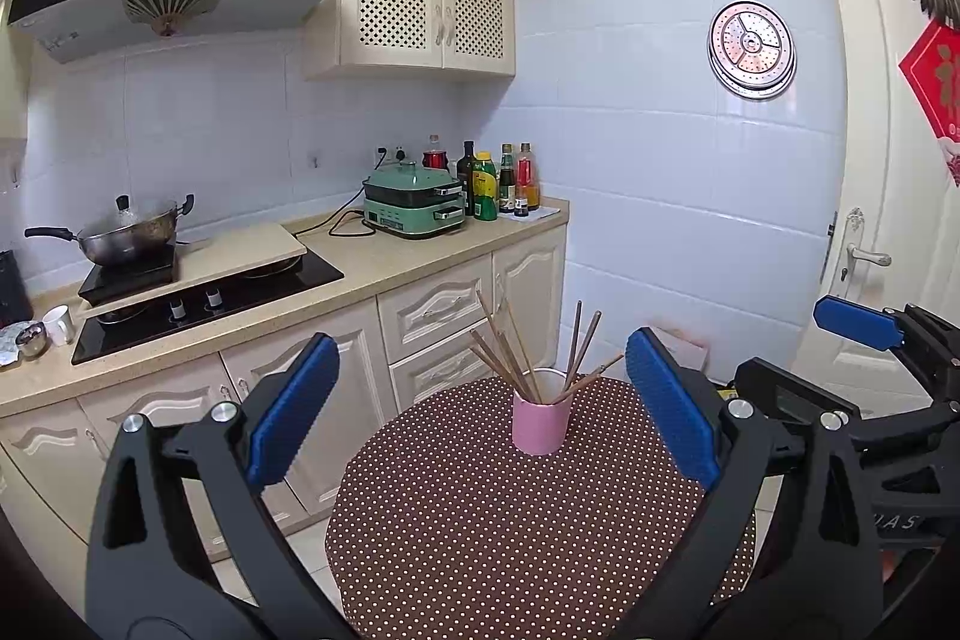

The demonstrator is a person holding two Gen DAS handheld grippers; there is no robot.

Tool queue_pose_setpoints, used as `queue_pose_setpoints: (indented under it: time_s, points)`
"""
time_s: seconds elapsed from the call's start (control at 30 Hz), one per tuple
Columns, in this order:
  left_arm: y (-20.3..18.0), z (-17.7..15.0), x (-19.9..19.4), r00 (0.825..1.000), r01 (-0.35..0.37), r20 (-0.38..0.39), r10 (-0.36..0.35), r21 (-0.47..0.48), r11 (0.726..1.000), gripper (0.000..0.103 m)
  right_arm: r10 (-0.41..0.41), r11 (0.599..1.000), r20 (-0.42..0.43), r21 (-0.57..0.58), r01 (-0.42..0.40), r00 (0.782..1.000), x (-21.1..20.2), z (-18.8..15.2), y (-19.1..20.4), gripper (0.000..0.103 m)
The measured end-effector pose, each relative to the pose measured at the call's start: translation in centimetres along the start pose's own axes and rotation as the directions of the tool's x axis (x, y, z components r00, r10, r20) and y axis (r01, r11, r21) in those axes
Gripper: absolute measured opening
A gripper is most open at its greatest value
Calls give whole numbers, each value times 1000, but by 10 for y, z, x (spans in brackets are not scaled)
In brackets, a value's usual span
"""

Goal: Organize utensils

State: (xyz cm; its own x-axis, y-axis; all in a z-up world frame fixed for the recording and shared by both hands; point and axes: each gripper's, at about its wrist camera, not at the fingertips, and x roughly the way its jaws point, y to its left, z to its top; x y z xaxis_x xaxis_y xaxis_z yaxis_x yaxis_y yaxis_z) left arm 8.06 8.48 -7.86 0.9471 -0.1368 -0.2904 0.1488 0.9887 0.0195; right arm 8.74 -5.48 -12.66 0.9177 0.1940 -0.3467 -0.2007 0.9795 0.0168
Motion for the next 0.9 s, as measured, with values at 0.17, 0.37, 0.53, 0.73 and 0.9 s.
queue_pose_setpoints:
  time_s: [0.17,0.37,0.53,0.73,0.9]
  points:
    - [0,0,0,1000,1,-3,-1,0,1000,94,0,1000,-1,1,0,1000,0,0,0,86]
    - [2,1,-1,1000,1,-2,-1,2,1000,94,1,1000,-1,2,-1,1000,0,0,0,86]
    - [2,1,-1,1000,2,-3,-2,3,1000,94,0,1000,0,0,0,1000,0,0,0,86]
    - [7,3,-3,1000,2,-1,-2,3,1000,94,0,1000,-1,2,0,1000,0,1,3,86]
    - [9,2,-5,1000,2,-2,-2,5,1000,94,-4,1000,0,1,4,1000,-2,-1,8,86]
